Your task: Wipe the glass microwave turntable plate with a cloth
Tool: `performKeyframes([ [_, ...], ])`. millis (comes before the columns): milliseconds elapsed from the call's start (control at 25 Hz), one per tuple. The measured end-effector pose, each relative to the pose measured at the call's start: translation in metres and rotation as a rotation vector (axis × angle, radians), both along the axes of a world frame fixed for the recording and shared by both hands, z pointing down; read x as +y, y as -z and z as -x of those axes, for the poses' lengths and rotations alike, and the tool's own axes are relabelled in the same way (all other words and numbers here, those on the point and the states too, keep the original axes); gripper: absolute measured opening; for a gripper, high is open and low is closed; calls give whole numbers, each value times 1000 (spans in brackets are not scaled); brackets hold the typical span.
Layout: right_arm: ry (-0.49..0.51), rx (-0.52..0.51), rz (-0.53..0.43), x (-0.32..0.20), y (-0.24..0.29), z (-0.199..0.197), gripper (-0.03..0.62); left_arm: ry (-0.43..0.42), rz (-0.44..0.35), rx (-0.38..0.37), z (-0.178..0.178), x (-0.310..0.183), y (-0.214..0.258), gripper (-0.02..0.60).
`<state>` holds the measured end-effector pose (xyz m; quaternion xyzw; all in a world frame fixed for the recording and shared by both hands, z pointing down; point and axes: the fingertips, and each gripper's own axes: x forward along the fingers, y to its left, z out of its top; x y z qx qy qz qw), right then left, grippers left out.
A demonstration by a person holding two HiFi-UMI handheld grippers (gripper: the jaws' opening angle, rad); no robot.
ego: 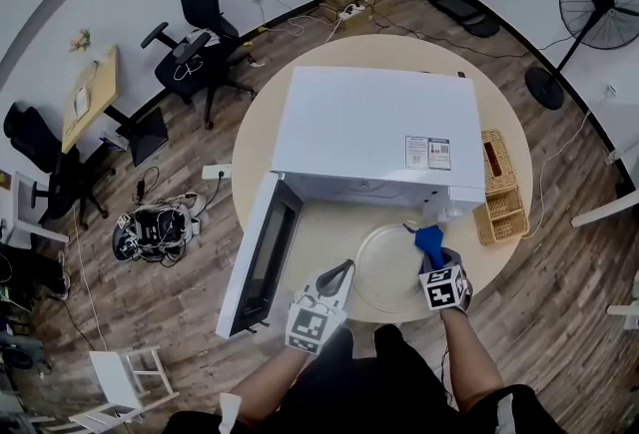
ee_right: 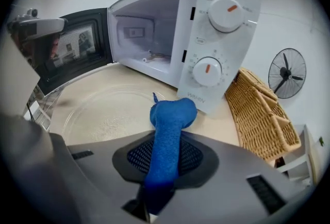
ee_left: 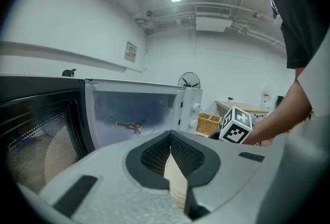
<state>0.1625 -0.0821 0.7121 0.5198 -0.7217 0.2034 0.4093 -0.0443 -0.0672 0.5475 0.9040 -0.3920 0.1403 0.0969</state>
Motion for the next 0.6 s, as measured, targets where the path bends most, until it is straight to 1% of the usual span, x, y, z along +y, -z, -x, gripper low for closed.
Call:
performKeyframes([
  [120, -16, 4, -6, 3, 3, -8, 75, 3, 10, 10, -2, 1, -1, 5],
  [240, -6, -7, -32, 5, 15, -4, 75, 11, 25, 29, -2, 3, -2, 5],
  [440, 28, -84, -71, 6, 36, 27, 75, 41, 49, 45, 5, 7, -9, 5],
  [600, 74, -144, -90, 5, 48, 65, 75, 62, 47, 41, 15, 7, -10, 5],
])
